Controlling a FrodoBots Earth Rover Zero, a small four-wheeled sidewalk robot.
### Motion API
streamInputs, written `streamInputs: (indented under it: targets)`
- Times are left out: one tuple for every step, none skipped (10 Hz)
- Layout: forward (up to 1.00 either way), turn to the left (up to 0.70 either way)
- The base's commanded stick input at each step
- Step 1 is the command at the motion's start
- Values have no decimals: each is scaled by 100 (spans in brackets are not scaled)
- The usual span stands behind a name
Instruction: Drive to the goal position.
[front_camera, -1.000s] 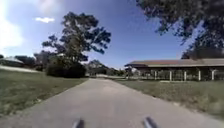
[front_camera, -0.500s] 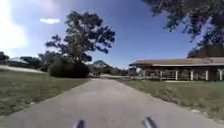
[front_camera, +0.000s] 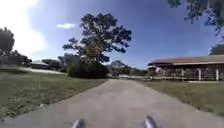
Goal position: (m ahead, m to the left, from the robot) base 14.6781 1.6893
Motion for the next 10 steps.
streamInputs:
  targets:
    - [70, 0]
    - [70, 0]
    - [70, 0]
    - [70, 0]
    - [70, 0]
    - [70, 0]
    - [70, 0]
    - [70, 0]
    - [70, 0]
    - [70, 0]
